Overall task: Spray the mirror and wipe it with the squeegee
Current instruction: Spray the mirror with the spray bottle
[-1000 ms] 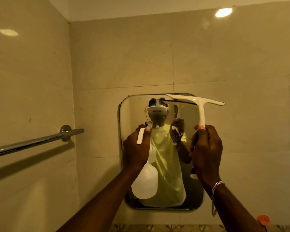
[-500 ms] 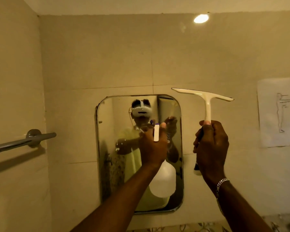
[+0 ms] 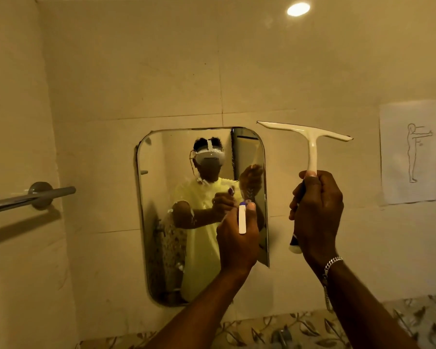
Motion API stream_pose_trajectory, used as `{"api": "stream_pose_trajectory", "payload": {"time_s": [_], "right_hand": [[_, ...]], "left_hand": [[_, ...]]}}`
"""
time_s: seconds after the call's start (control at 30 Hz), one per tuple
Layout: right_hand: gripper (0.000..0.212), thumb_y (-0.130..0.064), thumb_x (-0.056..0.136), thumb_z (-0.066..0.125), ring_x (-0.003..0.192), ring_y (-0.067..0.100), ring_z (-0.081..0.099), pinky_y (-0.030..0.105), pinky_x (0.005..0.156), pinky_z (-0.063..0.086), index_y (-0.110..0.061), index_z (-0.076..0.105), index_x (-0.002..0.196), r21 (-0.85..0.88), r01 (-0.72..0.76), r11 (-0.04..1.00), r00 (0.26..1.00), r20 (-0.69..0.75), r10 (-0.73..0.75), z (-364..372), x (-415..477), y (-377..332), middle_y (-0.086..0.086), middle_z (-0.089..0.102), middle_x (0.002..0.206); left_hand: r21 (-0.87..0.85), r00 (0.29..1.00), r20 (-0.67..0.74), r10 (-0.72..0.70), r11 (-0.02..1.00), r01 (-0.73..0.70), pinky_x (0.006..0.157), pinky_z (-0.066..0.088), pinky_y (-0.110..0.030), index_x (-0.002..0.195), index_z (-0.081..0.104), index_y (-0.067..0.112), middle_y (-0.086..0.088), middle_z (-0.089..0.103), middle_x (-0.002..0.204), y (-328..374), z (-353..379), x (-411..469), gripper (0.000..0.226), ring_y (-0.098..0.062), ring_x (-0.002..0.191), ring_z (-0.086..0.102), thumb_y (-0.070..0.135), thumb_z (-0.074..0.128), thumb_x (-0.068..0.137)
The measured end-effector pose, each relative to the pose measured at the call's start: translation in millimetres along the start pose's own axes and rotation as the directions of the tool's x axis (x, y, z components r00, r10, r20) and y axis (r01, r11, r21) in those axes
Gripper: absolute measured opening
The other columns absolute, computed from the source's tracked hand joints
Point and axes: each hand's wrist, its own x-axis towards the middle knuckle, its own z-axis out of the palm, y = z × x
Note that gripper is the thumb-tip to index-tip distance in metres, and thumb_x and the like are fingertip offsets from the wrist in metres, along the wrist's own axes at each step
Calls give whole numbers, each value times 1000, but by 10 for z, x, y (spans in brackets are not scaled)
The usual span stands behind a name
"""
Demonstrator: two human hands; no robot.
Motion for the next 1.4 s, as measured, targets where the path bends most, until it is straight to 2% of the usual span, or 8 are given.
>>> {"api": "stream_pose_trajectory", "payload": {"time_s": [0.13, 0.43, 0.73, 0.9, 1.07, 1.2, 1.3, 1.4], "right_hand": [[27, -24, 110, 41, 67, 28, 56, 42, 63, 53, -7, 62, 106, 3, -7, 1000, 1000, 0, 7, -19, -32, 5, 9, 59, 76], [25, -22, 110, 41, 67, 26, 56, 37, 62, 52, -6, 61, 108, -5, -19, 1000, 1000, 5, 19, -81, -75, -4, 8, 59, 77], [29, -23, 110, 41, 65, 25, 55, 34, 57, 49, -4, 62, 109, 8, -18, 1000, 999, 29, 18, -37, -149, 1, 10, 59, 78], [30, -25, 109, 41, 65, 27, 56, 41, 59, 51, -4, 62, 109, 11, -21, 1000, 999, 44, 20, 56, -221, -15, 14, 60, 79], [26, -25, 109, 41, 68, 32, 56, 50, 61, 55, -11, 62, 103, 7, -18, 1000, 998, 68, 17, 166, -330, -40, 14, 61, 79], [26, -26, 109, 41, 64, 27, 56, 41, 57, 52, -11, 61, 101, 9, -7, 1000, 997, 82, 6, 223, -390, -36, 14, 60, 79], [30, -28, 108, 42, 68, 27, 58, 38, 60, 52, -6, 62, 107, 25, -17, 1000, 996, 89, 14, 247, -415, -24, 14, 61, 82], [32, -28, 109, 41, 69, 30, 58, 38, 61, 52, -4, 62, 108, 31, -15, 999, 995, 101, 12, 281, -453, -28, 15, 61, 81]], "left_hand": [[76, 999, 8, -43, 996, 43, 63, 63, -38, 88, 64, 24, 7, 68, 75, -128, -20, -160, 34, -9, 67, 67, 56, 56, 96], [83, 999, -5, 35, 996, -35, 63, 62, -36, 86, 54, 39, 11, 65, 74, -214, -124, -343, 14, -6, 66, 66, 45, 58, 98], [78, 996, -87, -23, 997, 30, 68, 63, -34, 94, 68, 17, 1, 72, 80, -305, -486, -77, 22, -9, 73, 69, 37, 61, 99], [109, 992, -101, -78, 990, 89, 59, 60, -42, 85, 68, 11, -3, 68, 70, -414, -745, -10, 29, -16, 61, 66, 37, 62, 99], [129, 990, -131, -44, 990, 61, 57, 56, -24, 87, 71, 14, 5, 71, 71, -459, -930, -61, 21, -7, 62, 66, 32, 65, 97], [141, 989, -144, -25, 989, 46, 62, 55, -18, 92, 67, 26, 13, 68, 76, -482, -1083, -57, 8, -2, 68, 66, 30, 65, 98], [169, 989, -145, -27, 984, 51, 64, 58, -23, 92, 65, 31, 19, 65, 74, -520, -1199, -21, 6, 0, 69, 66, 34, 64, 98], [198, 989, -150, -23, 979, 52, 65, 62, -34, 93, 64, 31, 12, 68, 78, -601, -1298, 12, 7, -7, 72, 68, 36, 64, 98]]}}
